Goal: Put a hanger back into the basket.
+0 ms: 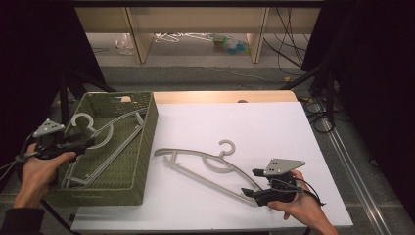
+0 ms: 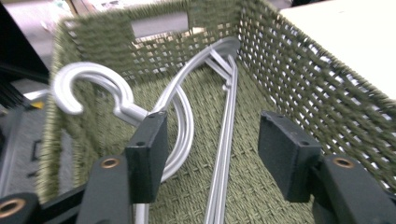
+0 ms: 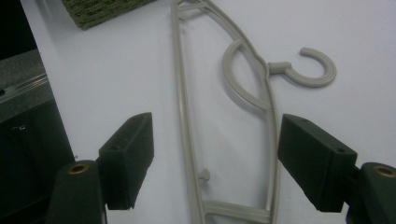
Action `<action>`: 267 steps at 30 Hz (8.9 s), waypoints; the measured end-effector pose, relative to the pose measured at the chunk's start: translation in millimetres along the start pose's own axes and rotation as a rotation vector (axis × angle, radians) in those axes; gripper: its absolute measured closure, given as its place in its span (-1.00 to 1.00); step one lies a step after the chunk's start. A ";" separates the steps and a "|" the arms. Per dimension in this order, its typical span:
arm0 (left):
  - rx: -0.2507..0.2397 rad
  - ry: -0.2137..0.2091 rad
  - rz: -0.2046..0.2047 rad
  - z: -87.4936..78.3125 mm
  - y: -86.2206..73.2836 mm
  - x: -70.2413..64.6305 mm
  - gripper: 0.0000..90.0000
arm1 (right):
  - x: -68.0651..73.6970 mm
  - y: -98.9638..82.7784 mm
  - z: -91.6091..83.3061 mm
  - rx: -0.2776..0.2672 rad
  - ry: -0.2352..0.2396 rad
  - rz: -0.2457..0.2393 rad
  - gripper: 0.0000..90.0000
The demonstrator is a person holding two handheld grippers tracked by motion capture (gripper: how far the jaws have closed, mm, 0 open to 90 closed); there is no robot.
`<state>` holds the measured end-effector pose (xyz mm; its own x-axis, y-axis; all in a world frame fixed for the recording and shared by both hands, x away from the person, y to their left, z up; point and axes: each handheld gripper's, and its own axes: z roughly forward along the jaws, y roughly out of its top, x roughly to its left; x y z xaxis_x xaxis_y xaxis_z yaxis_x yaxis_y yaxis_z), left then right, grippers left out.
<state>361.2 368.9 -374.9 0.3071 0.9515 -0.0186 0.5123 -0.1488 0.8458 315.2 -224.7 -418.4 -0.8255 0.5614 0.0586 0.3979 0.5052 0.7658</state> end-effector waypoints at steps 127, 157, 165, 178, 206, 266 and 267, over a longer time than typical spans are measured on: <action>0.145 -0.584 0.335 126.9 16.9 -266.3 -0.40 | -19.6 62.4 29.1 0.324 -0.046 -0.316 0.82; 0.115 -0.763 0.531 113.5 25.1 -285.1 0.80 | -15.0 73.0 16.7 0.279 -0.099 -0.392 0.48; 0.144 -0.689 0.479 112.5 29.2 -271.9 0.79 | -11.3 78.4 13.0 0.205 -0.180 -0.305 0.07; 0.122 -0.610 0.383 100.1 42.6 -251.2 0.79 | 4.7 68.3 10.9 0.016 -0.160 -0.189 -0.20; -0.028 -0.561 0.157 24.8 113.3 -174.6 0.79 | 13.5 24.5 8.3 -0.006 -0.091 -0.088 -0.23; 0.015 -0.109 0.057 18.7 60.3 32.8 0.79 | 15.6 17.6 16.8 0.008 -0.083 -0.048 -0.39; 0.020 -0.106 0.059 18.5 58.3 33.9 0.79 | 15.7 17.7 16.7 0.007 -0.083 -0.047 -0.39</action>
<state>416.4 387.6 -336.0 0.4195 0.9074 -0.0264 0.5068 -0.2100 0.8361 316.0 -196.0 -414.6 -0.8075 0.5890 -0.0310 0.3622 0.5368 0.7620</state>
